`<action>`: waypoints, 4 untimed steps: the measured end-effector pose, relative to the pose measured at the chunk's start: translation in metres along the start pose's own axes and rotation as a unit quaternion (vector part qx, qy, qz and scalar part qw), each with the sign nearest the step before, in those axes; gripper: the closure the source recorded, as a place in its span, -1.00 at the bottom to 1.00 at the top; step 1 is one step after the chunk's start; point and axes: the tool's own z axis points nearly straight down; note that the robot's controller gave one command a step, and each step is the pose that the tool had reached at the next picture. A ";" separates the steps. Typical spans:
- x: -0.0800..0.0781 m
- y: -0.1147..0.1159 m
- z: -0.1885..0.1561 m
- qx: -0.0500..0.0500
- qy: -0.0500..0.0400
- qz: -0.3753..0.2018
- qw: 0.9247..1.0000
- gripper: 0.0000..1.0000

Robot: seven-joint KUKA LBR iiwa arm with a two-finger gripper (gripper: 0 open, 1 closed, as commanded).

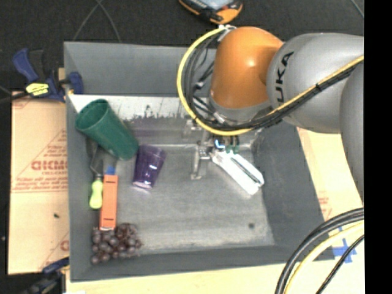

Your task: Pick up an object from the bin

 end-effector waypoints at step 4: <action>-0.010 0.097 0.087 0.001 -0.002 -0.310 0.951 -1.00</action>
Offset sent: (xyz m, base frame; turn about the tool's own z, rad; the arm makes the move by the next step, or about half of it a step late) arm 0.0078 0.0630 -0.1235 -0.4522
